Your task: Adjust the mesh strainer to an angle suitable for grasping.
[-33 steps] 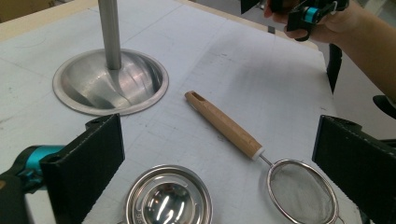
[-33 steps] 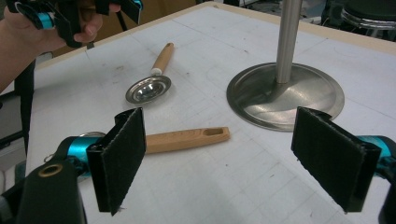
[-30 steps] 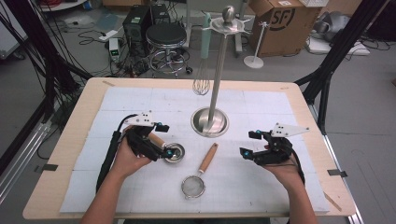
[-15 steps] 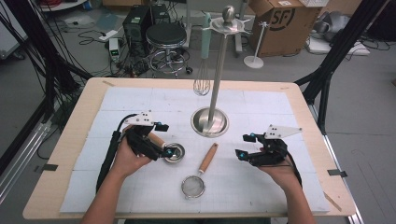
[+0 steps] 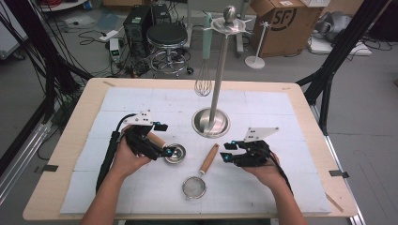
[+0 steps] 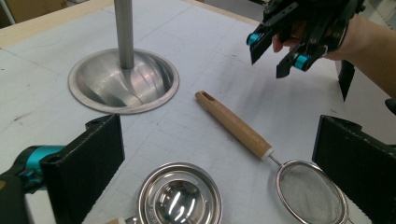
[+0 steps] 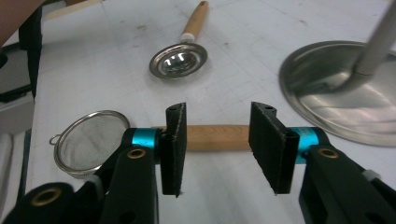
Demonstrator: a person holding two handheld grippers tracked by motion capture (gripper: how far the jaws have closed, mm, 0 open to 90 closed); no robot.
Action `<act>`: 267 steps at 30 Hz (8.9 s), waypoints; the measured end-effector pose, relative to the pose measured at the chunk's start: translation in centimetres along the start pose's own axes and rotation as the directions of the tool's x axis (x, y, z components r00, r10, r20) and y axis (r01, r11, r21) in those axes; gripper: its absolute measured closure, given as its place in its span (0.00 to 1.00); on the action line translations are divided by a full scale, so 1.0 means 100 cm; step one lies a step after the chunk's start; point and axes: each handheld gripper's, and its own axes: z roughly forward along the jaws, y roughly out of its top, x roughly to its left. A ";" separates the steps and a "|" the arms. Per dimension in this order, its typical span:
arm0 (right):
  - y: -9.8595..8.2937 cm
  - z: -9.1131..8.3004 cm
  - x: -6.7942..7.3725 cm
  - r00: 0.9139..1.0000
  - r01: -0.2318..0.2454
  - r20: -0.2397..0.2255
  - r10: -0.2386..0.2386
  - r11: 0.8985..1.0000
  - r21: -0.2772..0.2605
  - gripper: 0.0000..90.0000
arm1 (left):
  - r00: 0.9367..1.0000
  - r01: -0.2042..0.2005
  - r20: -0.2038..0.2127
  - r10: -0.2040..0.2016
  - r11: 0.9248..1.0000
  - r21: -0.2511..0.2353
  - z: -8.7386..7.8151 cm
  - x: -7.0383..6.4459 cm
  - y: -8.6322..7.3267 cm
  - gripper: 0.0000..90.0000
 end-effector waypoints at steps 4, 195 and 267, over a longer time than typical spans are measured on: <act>0.006 0.015 0.004 1.000 0.013 -0.020 -0.012 0.999 0.044 0.71 | 1.000 0.004 -0.004 -0.004 1.000 -0.004 -0.001 0.000 0.000 0.03; 0.013 0.064 0.050 0.990 0.133 -0.091 -0.106 0.917 0.376 0.99 | 1.000 0.016 -0.012 -0.015 1.000 0.007 -0.002 0.004 -0.003 0.03; -0.028 -0.029 -0.044 0.943 -0.209 0.322 0.087 0.907 0.367 0.99 | 1.000 0.018 -0.011 -0.018 1.000 0.003 -0.002 0.004 -0.004 0.03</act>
